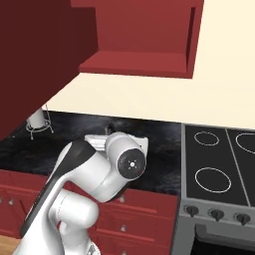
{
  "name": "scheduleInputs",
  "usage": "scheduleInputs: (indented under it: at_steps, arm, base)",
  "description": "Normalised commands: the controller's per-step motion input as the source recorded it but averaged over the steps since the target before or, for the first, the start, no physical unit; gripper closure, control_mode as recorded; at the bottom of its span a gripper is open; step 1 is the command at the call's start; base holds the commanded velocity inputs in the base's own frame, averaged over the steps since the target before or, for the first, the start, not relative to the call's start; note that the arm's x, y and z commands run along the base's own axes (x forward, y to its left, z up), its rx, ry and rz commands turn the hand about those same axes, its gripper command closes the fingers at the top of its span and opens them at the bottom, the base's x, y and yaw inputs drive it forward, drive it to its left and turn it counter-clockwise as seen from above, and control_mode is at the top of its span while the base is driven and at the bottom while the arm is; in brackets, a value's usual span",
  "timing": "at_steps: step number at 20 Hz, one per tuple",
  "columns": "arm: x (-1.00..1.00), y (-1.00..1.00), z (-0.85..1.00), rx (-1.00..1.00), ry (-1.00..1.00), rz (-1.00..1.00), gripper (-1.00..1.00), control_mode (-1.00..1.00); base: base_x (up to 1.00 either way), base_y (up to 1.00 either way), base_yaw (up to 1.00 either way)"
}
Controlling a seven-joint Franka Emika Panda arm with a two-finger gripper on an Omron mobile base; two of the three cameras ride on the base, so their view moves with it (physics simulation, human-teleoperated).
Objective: Open the cabinet, pick the kettle from the cabinet, and place it in the sink.
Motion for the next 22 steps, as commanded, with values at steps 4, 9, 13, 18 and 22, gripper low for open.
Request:
scheduleInputs:
  at_steps: [4, 9, 13, 18, 22]
  arm:
    - [0.00, 0.00, 0.00, 0.00, 0.00, 0.00, 1.00, 1.00]
    - [0.00, 0.00, 0.00, 0.00, 0.00, 0.00, 1.00, 1.00]
    - [0.00, 0.00, 0.00, 0.00, 0.00, 0.00, 1.00, 1.00]
    - [0.00, 0.00, 0.00, 0.00, 0.00, 0.00, 1.00, 1.00]
    - [0.00, 0.00, 0.00, 0.00, 0.00, 0.00, 1.00, 1.00]
  base:
    - [-0.55, -0.03, 0.00]
    - [-0.55, -0.02, 0.00]
    - [-0.53, -0.01, 0.00]
    - [-0.40, 0.00, -0.08]
    - [-0.26, 0.04, -0.40]
